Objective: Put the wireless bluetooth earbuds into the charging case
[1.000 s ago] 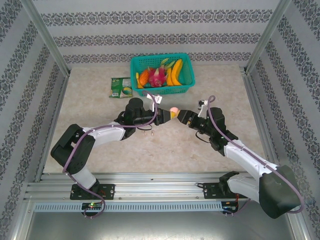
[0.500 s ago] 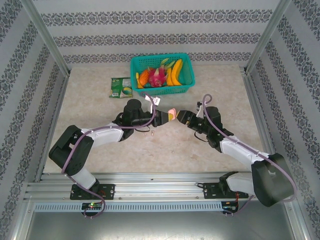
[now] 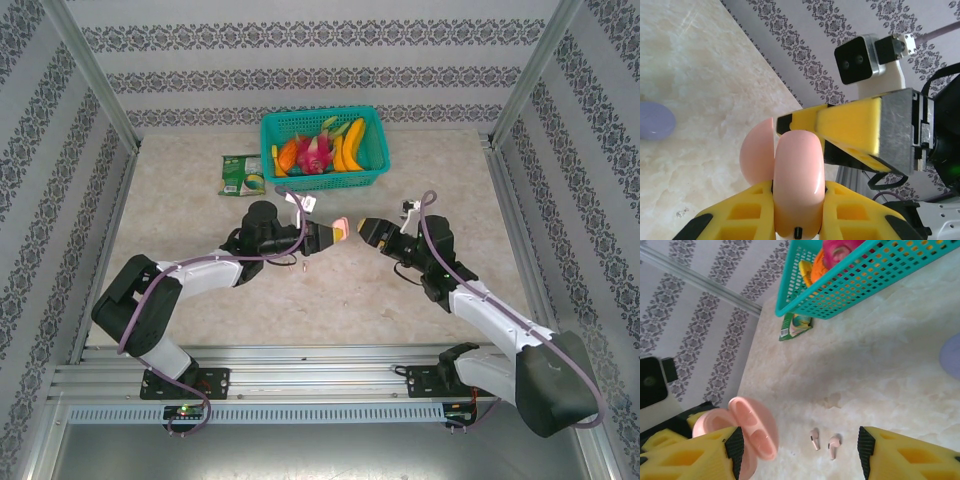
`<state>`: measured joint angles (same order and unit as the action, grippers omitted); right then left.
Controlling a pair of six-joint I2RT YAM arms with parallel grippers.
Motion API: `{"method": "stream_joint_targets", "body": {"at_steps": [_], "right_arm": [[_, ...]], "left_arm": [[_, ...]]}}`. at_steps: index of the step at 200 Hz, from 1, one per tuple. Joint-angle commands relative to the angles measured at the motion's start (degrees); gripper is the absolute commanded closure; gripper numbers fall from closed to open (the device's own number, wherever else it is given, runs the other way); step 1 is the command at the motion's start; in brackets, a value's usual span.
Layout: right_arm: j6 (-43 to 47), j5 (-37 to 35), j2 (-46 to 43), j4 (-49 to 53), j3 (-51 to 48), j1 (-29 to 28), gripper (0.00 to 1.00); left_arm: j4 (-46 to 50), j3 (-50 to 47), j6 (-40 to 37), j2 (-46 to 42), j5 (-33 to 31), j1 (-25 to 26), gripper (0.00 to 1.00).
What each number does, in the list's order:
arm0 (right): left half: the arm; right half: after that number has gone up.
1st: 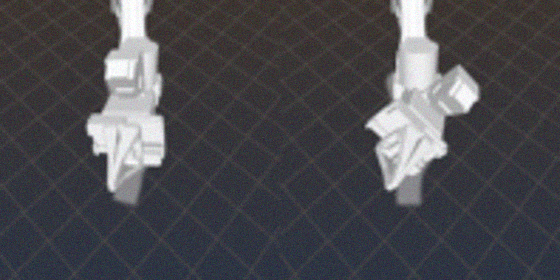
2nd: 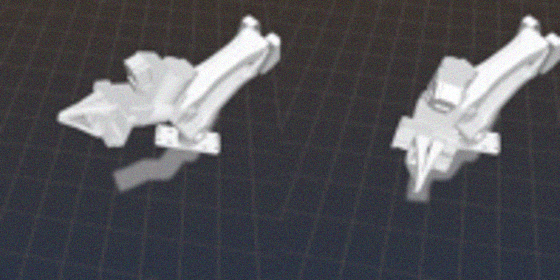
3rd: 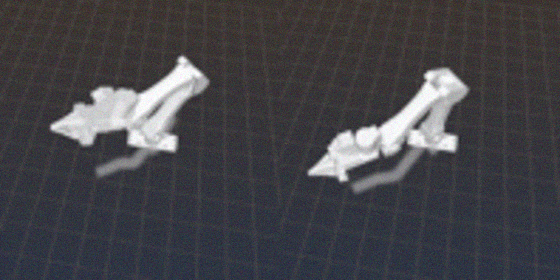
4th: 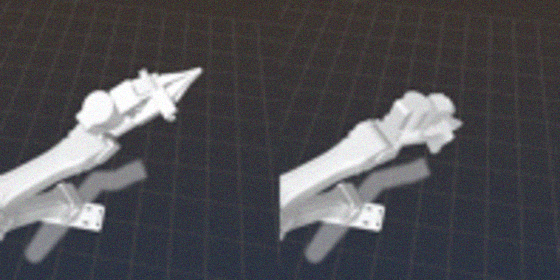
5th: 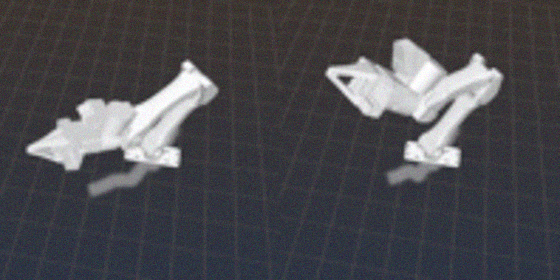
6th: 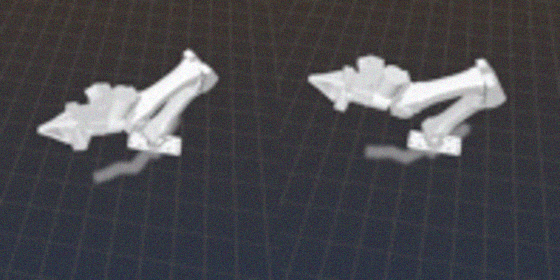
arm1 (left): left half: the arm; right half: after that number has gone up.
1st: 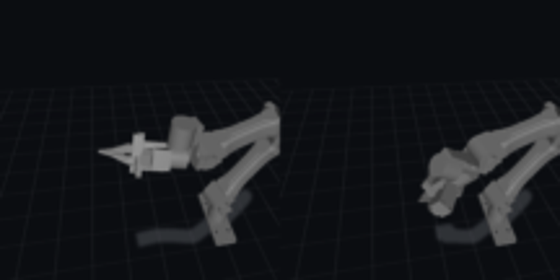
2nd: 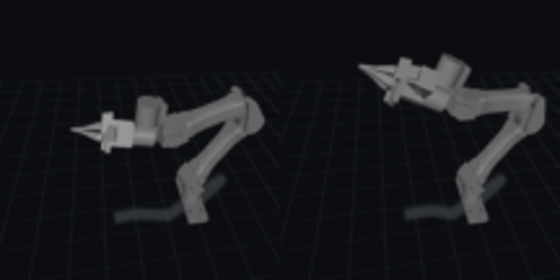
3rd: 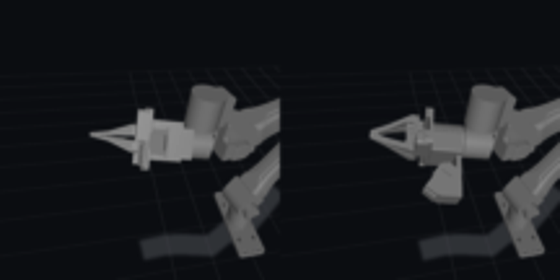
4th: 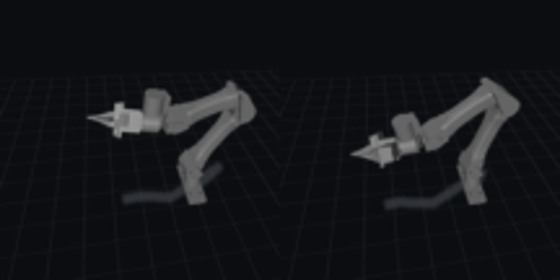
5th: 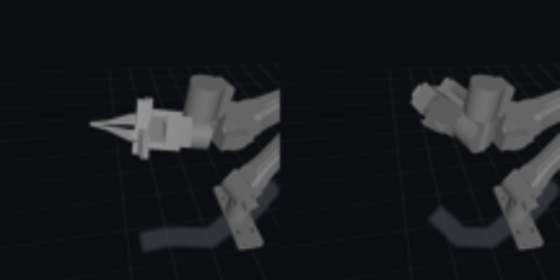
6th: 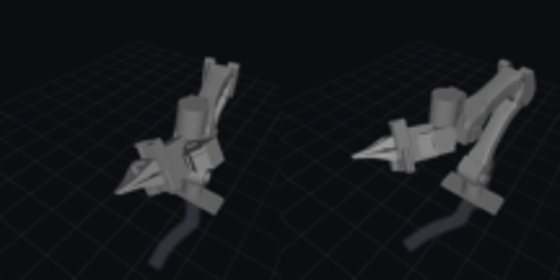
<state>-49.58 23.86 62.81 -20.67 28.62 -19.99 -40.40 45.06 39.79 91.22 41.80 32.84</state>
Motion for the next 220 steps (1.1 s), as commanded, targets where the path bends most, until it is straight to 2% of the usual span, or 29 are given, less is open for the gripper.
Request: {"method": "stream_joint_targets", "body": {"at_steps": [1,52,220], "right_arm": [[-0.14,3.28,0.38,-3.37,-0.55,-0.11,0.36],[-0.51,2.19,3.54,-5.42,1.08,-2.43,0.41],[-2.17,1.82,8.18,-8.33,4.6,-3.83,0.5]], "left_arm": [[-8.17,-0.83,3.04,-0.04,0.48,-1.21,0.93],[-17.98,-1.44,9.66,3.16,-0.06,-1.46,0.94],[-20.81,-3.11,10.92,3.81,-0.67,-1.46,0.95]]}}
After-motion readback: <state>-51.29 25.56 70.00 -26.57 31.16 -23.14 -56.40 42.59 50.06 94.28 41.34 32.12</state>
